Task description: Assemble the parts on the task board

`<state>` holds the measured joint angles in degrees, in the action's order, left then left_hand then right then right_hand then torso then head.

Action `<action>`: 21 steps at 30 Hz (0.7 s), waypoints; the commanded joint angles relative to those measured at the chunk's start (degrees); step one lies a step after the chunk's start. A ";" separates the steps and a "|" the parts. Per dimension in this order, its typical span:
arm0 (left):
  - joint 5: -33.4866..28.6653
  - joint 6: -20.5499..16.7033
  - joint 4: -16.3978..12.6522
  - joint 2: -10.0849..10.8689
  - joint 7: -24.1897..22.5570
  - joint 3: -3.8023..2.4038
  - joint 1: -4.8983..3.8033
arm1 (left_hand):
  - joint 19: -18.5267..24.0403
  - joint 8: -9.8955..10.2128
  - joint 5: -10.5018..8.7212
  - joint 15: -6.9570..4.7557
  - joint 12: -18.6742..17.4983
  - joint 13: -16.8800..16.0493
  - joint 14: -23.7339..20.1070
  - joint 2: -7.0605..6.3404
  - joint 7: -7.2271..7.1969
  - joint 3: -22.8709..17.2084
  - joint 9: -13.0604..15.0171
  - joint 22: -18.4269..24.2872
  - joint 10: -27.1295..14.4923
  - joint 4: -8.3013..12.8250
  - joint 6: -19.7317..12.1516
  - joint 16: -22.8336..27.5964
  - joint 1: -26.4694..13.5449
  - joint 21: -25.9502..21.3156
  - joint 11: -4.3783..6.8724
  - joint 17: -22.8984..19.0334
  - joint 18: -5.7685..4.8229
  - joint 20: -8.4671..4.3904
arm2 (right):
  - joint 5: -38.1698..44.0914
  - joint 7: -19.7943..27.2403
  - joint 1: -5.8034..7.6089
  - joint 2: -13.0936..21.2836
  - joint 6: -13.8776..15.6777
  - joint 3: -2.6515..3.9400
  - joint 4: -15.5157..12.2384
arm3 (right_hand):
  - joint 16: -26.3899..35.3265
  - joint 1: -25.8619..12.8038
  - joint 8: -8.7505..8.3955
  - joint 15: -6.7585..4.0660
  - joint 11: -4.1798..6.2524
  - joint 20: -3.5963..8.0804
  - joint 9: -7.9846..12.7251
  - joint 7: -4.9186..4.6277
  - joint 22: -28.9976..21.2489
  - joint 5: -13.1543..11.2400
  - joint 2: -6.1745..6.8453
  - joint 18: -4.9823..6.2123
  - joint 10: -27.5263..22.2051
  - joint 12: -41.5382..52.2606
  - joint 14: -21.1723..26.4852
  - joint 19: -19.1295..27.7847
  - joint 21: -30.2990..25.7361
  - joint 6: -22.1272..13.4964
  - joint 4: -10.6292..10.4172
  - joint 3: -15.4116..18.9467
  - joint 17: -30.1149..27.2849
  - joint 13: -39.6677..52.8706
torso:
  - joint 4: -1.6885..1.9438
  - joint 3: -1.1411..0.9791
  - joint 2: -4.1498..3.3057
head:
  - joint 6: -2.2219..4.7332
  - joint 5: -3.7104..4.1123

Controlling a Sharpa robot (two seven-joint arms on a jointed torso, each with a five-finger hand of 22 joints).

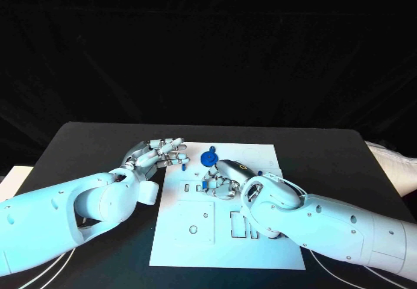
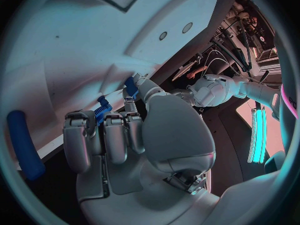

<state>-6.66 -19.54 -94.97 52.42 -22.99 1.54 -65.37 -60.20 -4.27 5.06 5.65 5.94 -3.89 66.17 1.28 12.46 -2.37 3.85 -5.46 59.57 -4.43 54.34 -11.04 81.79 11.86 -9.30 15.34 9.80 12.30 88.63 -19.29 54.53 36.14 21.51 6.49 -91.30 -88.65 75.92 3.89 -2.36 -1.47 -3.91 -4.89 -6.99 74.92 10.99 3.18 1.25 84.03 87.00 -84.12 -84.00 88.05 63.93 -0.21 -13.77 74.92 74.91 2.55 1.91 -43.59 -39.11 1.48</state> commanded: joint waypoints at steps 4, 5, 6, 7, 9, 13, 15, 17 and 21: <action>-0.15 1.17 -0.21 -0.09 -0.45 -0.03 -0.02 | -0.39 0.16 0.03 0.29 -0.06 0.09 0.09 0.22 -0.19 0.04 0.00 0.09 -0.44 0.29 -0.14 0.20 0.14 -0.22 0.08 0.07 0.61 -0.20 | 1.74 -1.62 -0.20 0.09 -4.27 -0.22 0.01 | 0.28 0.16 -0.39 0.66 -0.89 -0.53 0.24 -0.30 9.31 -0.03 2.10 0.11 4.38 -0.62 -5.18 -2.39 -0.33 -1.29 0.72 0.26 11.93 13.09 | -0.01 0.01 0.00 | -0.09 0.02; -0.15 1.17 -0.21 -0.09 -0.45 -0.03 -0.02 | -0.39 0.16 0.03 0.29 -0.06 0.09 0.09 0.22 -0.19 0.04 0.00 0.09 -0.44 0.29 -0.14 0.20 0.14 -0.22 0.08 0.07 0.61 -0.20 | 1.84 -1.74 -0.20 0.10 -4.36 -0.23 -0.01 | 0.29 0.00 -0.40 0.72 -0.96 -0.59 0.28 -0.38 9.29 0.02 2.30 0.11 4.34 -0.73 -5.18 -2.38 -0.34 -1.48 0.71 0.36 11.91 13.04 | 0.01 0.01 0.00 | -0.08 0.03; -0.15 1.17 -0.21 -0.10 -0.44 -0.03 -0.02 | -0.39 0.16 0.03 0.29 -0.06 0.09 0.09 0.22 -0.19 0.04 0.00 0.09 -0.44 0.29 -0.14 0.20 0.14 -0.22 0.08 0.07 0.61 -0.20 | 1.92 -1.86 -0.20 0.11 -4.43 -0.23 -0.04 | 0.30 -0.15 -0.40 0.78 -1.02 -0.65 0.32 -0.44 9.25 0.06 2.42 0.12 4.28 -0.85 -5.17 -2.35 -0.36 -1.65 0.68 0.43 11.89 12.97 | 0.02 0.01 -0.01 | -0.06 0.04; -0.15 1.17 -0.21 -0.10 -0.44 -0.03 -0.02 | -0.41 0.16 0.03 0.29 -0.05 0.09 0.10 0.23 -0.19 0.03 0.01 0.10 -0.43 0.32 -0.13 0.23 0.12 -0.24 0.08 0.10 0.61 -0.20 | 1.99 -1.97 -0.20 0.12 -4.45 -0.24 -0.06 | 0.31 -0.29 -0.40 0.83 -1.07 -0.69 0.35 -0.49 9.21 0.08 2.51 0.13 4.24 -0.94 -5.17 -2.33 -0.38 -1.80 0.63 0.49 11.87 12.92 | 0.03 0.00 -0.01 | -0.06 0.04; -0.15 1.18 -0.21 -0.11 -0.44 -0.03 -0.02 | -0.44 0.17 0.03 0.27 -0.04 0.09 0.12 0.19 -0.21 -0.01 0.01 0.12 -0.42 0.46 -0.12 0.29 0.18 -0.29 0.10 0.18 0.61 -0.22 | 2.15 -2.20 -0.20 0.12 -4.43 -0.24 -0.08 | 0.32 -0.70 -0.38 0.93 -1.18 -0.81 0.40 -0.59 9.14 0.10 2.78 0.15 4.18 -1.07 -5.16 -2.29 -0.42 -2.11 0.49 0.71 11.86 12.85 | 0.02 0.00 0.01 | -0.02 0.02; -0.15 1.20 -0.21 -0.11 -0.44 -0.03 -0.02 | -0.45 0.17 0.03 0.27 -0.04 0.09 0.12 0.18 -0.21 -0.02 0.01 0.13 -0.42 0.50 -0.12 0.30 0.20 -0.30 0.10 0.19 0.61 -0.22 | 2.28 -2.57 -0.20 0.11 -4.12 -0.25 -0.13 | 0.34 -1.44 -0.33 1.07 -1.31 -0.96 0.46 -0.71 9.03 0.18 3.08 0.17 4.07 -1.34 -5.15 -2.23 -0.47 -2.51 0.11 1.12 11.82 12.70 | 0.04 0.01 0.01 | -0.04 0.05; -0.15 1.22 -0.21 -0.11 -0.43 -0.03 -0.02 | -0.45 0.17 0.03 0.27 -0.04 0.09 0.12 0.18 -0.21 -0.02 0.01 0.13 -0.42 0.50 -0.12 0.30 0.20 -0.30 0.10 0.19 0.61 -0.22 | 2.31 -2.72 -0.20 0.10 -3.84 -0.25 -0.18 | 0.36 -1.95 -0.30 1.13 -1.36 -1.04 0.47 -0.75 9.02 0.06 3.24 0.17 4.04 -1.39 -5.15 -2.23 -0.48 -2.69 -0.20 1.44 11.79 12.67 | 0.04 0.02 -0.01 | -0.05 0.06; -0.15 1.24 -0.21 -0.11 -0.42 -0.03 -0.02 | -0.45 0.17 0.03 0.27 -0.04 0.09 0.12 0.18 -0.21 -0.02 0.01 0.13 -0.42 0.50 -0.12 0.30 0.20 -0.30 0.10 0.19 0.61 -0.22 | 2.32 -2.85 -0.20 0.09 -3.50 -0.26 -0.23 | 0.38 -2.56 -0.27 1.18 -1.40 -1.12 0.48 -0.76 8.94 -0.46 3.52 0.19 3.99 -1.53 -5.14 -2.18 -0.53 -2.89 -0.58 1.97 11.76 12.59 | 0.03 0.03 -0.01 | -0.05 0.06; -0.15 1.28 -0.20 -0.11 -0.35 -0.03 -0.02 | -0.45 0.17 0.03 0.27 -0.04 0.09 0.12 0.18 -0.21 -0.02 0.01 0.13 -0.42 0.50 -0.12 0.30 0.20 -0.30 0.10 0.19 0.61 -0.22 | 2.35 -2.95 -0.20 0.09 -1.93 -0.26 -0.40 | 0.48 -3.75 -0.30 1.25 -1.47 -1.22 0.52 -0.80 8.68 -1.77 4.13 0.26 3.84 -1.88 -5.10 -2.03 -0.66 -3.67 -1.53 3.57 11.58 12.40 | 0.01 0.02 -0.01 | -0.08 0.06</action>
<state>-6.68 -19.47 -95.02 52.41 -22.96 1.54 -65.37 -60.40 -4.27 5.06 5.65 5.94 -3.89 66.16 1.28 12.46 -2.54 3.85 -5.39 59.57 -4.26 54.34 -11.04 81.79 11.87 -9.30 15.47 9.79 12.09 90.33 -20.48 54.61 36.18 20.07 6.47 -91.87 -88.43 72.58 3.73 -1.52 -2.62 -4.75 -4.42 -7.74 74.91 9.36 7.48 1.26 83.99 85.26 -84.13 -83.99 87.60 60.58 -1.77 -10.49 74.91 74.91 2.58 1.92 -43.59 -39.15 1.55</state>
